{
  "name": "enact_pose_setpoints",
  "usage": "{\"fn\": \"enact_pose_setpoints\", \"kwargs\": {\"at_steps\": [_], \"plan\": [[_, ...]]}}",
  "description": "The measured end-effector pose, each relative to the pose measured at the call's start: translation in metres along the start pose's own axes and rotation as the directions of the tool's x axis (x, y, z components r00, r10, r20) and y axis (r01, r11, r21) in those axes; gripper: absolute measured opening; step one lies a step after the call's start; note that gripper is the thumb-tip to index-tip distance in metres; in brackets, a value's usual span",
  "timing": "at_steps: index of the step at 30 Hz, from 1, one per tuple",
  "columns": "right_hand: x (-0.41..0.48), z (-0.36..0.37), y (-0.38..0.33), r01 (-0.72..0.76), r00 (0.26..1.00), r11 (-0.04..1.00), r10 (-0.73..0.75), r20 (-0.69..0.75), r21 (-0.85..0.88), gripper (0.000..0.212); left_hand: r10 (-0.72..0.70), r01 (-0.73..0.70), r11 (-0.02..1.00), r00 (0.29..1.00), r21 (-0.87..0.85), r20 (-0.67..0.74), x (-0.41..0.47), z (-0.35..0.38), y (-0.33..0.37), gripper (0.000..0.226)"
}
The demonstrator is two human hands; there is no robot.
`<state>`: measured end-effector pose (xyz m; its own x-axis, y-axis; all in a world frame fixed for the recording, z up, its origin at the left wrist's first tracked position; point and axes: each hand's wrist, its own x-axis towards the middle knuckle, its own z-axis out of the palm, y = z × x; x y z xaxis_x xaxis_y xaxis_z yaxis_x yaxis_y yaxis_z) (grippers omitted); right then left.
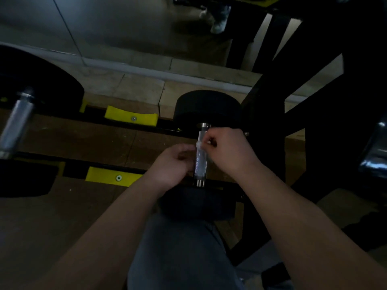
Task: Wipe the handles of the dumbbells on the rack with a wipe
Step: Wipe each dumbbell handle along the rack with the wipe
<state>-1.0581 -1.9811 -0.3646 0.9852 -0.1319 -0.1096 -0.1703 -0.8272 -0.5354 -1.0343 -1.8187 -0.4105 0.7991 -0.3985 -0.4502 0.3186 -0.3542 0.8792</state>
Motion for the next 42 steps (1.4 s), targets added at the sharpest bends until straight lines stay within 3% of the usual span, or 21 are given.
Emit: {"fn": "enact_pose_setpoints", "kwargs": {"at_steps": [3,7,13,15,18,19,22,25,27,30,32,36,38,42], "plan": [[0.0,-0.004,-0.002,0.026,0.999,1.0,-0.025,0.034,-0.016,0.01,-0.009,0.009,1.0,1.0,-0.003,0.027,0.001,-0.003,-0.004,0.064],[-0.015,-0.001,0.003,0.088,0.971,0.995,-0.074,0.226,-0.051,0.012,0.007,-0.009,0.998,0.999,0.056,0.044,-0.003,-0.004,-0.001,0.065],[-0.01,0.011,0.003,0.021,0.99,0.988,0.001,-0.142,0.155,0.011,0.029,-0.031,0.997,0.999,0.065,0.026,-0.009,-0.002,0.002,0.043],[-0.014,0.01,0.002,0.039,0.998,0.996,-0.035,-0.046,0.077,0.012,0.035,-0.035,0.998,0.999,0.059,-0.003,-0.012,-0.002,0.004,0.037],[-0.027,0.007,0.003,0.114,0.964,0.989,-0.087,0.25,-0.093,0.009,0.029,-0.028,0.997,0.999,0.068,-0.019,-0.016,-0.001,0.007,0.037],[-0.027,0.008,0.005,0.121,0.96,0.989,-0.094,0.263,-0.089,0.01,0.03,-0.029,0.997,0.999,0.073,-0.013,-0.017,-0.001,0.008,0.038],[-0.014,0.01,0.004,0.081,0.997,0.997,-0.081,-0.013,0.019,0.011,0.027,-0.027,0.996,1.0,0.083,0.007,-0.016,-0.001,0.008,0.036],[0.004,0.013,0.002,0.045,0.969,0.999,-0.04,-0.242,0.017,0.014,0.024,-0.023,0.994,1.0,0.109,-0.011,-0.014,-0.001,0.007,0.039],[0.002,0.014,0.004,0.051,0.98,0.999,-0.049,-0.191,0.006,0.014,0.03,-0.029,0.994,0.999,0.104,-0.015,-0.013,-0.001,0.005,0.038],[-0.019,0.011,0.01,0.07,0.995,0.997,-0.068,0.079,-0.022,0.012,0.055,-0.055,0.995,0.998,0.085,-0.006,-0.012,-0.001,0.003,0.034],[-0.031,0.01,0.014,0.056,0.983,0.998,-0.054,0.174,-0.007,0.013,0.073,-0.072,0.992,0.997,0.107,-0.006,-0.011,0.0,0.002,0.033],[-0.039,0.011,0.011,-0.04,0.992,0.991,0.024,0.123,0.129,0.004,0.091,-0.09,0.991,0.996,0.098,-0.006,-0.009,0.001,0.002,0.029],[-0.036,0.012,0.007,-0.072,0.995,0.989,0.063,0.078,0.128,0.011,0.082,-0.081,0.993,0.997,0.085,-0.014,-0.01,0.001,0.002,0.029],[-0.015,0.014,0.009,-0.132,0.973,0.966,0.169,-0.159,0.221,0.01,0.061,-0.06,0.996,0.998,0.062,-0.021,-0.009,0.002,0.003,0.028]]}}
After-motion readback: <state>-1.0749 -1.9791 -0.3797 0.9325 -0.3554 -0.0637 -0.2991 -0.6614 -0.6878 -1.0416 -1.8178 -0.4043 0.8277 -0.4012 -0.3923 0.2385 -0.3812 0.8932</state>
